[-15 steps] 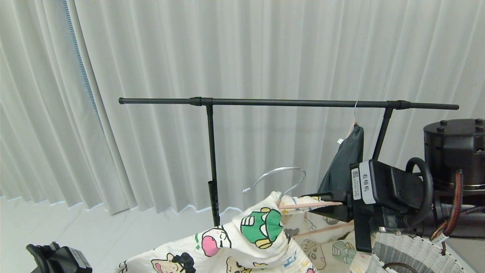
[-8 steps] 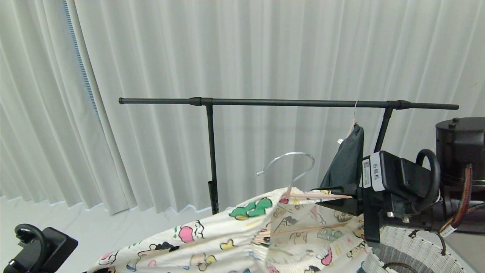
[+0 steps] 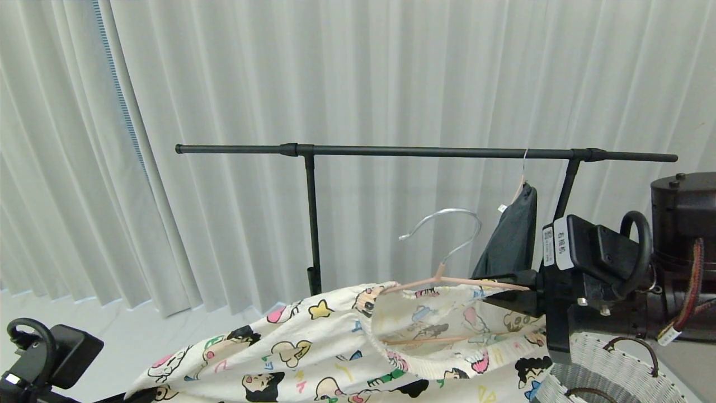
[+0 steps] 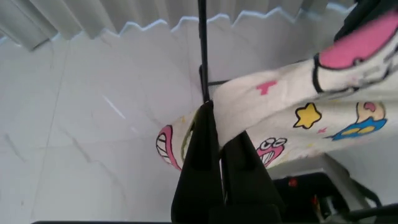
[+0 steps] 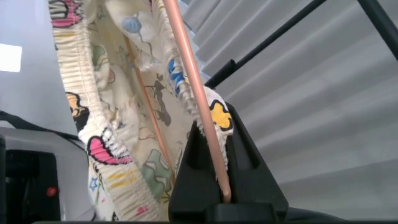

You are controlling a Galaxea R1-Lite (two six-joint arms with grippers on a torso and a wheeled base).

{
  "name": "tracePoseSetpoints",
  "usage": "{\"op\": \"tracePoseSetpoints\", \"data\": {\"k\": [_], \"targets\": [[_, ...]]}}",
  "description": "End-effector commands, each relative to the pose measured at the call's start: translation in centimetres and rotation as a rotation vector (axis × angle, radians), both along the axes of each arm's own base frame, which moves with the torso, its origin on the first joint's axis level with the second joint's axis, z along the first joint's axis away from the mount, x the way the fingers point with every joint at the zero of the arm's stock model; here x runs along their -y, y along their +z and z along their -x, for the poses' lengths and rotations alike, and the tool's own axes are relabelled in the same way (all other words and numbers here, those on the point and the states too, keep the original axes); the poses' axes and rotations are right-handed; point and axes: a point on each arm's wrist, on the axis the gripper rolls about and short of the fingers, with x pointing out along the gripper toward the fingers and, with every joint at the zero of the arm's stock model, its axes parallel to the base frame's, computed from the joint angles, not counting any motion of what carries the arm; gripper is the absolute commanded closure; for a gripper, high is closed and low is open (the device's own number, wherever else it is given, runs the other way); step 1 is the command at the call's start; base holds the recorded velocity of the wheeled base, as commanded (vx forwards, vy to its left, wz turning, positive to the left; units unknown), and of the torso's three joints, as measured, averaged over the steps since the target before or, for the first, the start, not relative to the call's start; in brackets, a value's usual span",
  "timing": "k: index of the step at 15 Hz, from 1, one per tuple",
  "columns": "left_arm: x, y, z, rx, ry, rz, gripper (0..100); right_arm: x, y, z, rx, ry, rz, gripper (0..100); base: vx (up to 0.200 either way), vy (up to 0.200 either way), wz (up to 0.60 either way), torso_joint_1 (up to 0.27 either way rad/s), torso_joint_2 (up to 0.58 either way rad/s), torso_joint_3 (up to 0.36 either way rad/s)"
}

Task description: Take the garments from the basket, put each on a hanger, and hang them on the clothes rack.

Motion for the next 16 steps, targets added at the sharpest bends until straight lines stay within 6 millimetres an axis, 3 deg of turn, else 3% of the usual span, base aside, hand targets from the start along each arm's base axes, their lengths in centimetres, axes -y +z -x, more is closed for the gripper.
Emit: {"op": "tracePoseSetpoints", "data": {"k": [1, 4, 5, 10, 16], "targets": [[0.2, -0.4, 0.5, 0.010, -0.072, -0.051, 100, -0.1, 0.4, -0.1, -0.025, -0.023, -0.025, 100, 0.000, 0.000, 0.00, 0.000, 0.00, 0.000], [1.0, 0.6, 0.5, 0.066, -0.164, -0.051, 100, -0.1, 0.8, -0.3, -0.061, -0.082, -0.055, 100, 0.000, 0.000, 0.00, 0.000, 0.00, 0.000], [1.0, 0.9, 0.5, 0.083, -0.165, -0.048, 0, -0.1, 0.8, -0.3, -0.061, -0.088, -0.054, 100, 0.000, 0.000, 0.00, 0.000, 0.00, 0.000], [0.7, 2.1, 1.8, 0.188, -0.150, 0.027, 0, 1.9, 0.7, -2.0, -0.101, -0.283, -0.071, 100, 0.000, 0.000, 0.00, 0.000, 0.00, 0.000], [1.0, 4.9, 0.0, 0.261, -0.150, -0.029, 0, 2.6, 0.5, -3.0, -0.250, -0.643, -0.021, 100, 0.000, 0.000, 0.00, 0.000, 0.00, 0.000]]}}
